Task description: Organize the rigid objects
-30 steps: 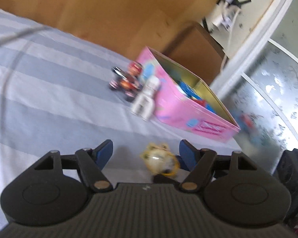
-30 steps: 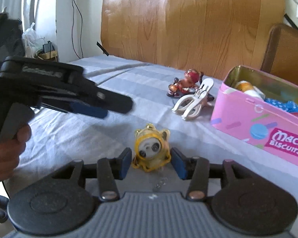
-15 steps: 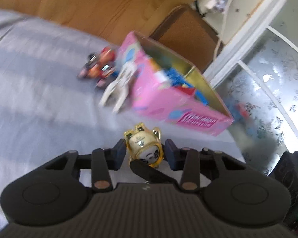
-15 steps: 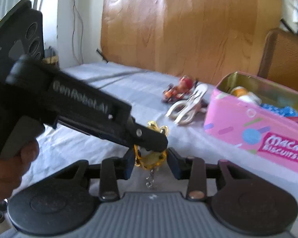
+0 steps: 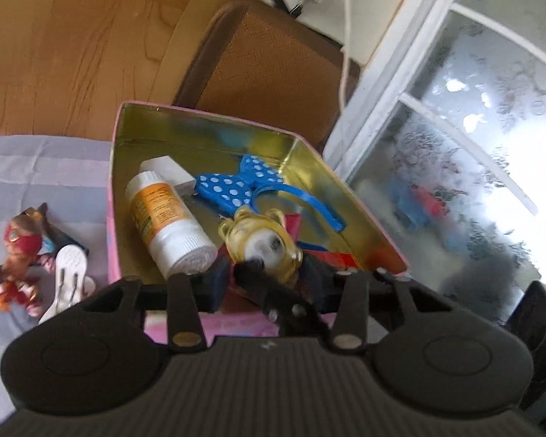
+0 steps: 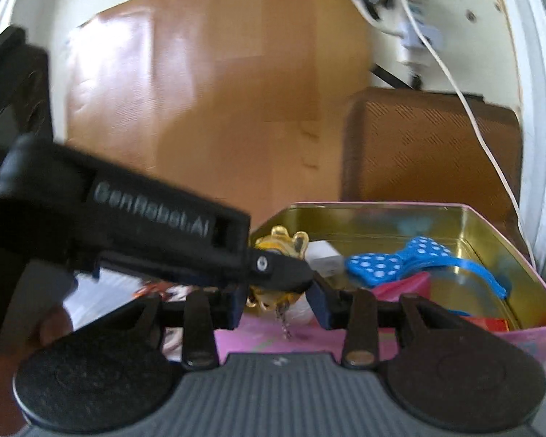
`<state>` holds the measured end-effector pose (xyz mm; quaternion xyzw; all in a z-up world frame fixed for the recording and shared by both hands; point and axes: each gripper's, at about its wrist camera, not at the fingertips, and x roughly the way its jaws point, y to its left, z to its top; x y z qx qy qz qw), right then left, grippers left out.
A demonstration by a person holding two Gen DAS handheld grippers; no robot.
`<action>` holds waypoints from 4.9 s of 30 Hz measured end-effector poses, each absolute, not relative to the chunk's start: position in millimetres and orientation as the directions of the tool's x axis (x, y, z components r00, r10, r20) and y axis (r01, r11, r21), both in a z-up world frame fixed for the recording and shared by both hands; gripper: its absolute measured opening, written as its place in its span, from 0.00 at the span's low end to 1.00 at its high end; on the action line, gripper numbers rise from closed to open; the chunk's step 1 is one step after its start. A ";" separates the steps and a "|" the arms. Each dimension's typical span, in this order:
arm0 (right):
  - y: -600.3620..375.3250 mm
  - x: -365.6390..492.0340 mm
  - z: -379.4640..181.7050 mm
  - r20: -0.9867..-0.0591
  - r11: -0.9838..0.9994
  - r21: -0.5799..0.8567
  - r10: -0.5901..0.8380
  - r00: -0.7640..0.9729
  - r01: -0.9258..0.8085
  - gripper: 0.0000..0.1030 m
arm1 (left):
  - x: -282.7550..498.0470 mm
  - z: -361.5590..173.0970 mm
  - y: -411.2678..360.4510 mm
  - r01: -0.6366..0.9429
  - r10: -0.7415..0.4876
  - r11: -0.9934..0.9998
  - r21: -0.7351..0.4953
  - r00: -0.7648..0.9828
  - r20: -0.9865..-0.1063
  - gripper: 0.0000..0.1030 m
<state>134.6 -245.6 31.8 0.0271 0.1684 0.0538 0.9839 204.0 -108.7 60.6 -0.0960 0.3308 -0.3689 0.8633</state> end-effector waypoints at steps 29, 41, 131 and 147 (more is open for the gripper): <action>-124.6 174.2 48.6 -0.443 0.947 -0.077 0.247 0.862 -0.312 0.35 | 135.2 8.8 85.1 0.155 -0.241 0.966 -0.208 0.829 -0.504 0.58; -66.9 240.7 28.8 -0.636 0.926 0.044 0.316 0.704 -0.376 0.30 | 129.4 9.1 123.8 0.074 -0.253 0.905 -0.418 0.884 -0.392 0.66; -67.9 334.9 39.0 -0.879 0.863 -0.135 0.123 0.461 -0.487 0.51 | 128.4 10.5 100.5 0.095 -0.182 0.977 -0.193 0.844 -0.504 0.59; -3.9 247.1 23.2 -0.889 0.747 -0.068 0.255 0.380 -0.661 0.14 | 125.7 2.6 148.4 -0.004 -0.244 0.867 -0.498 0.869 -0.431 0.59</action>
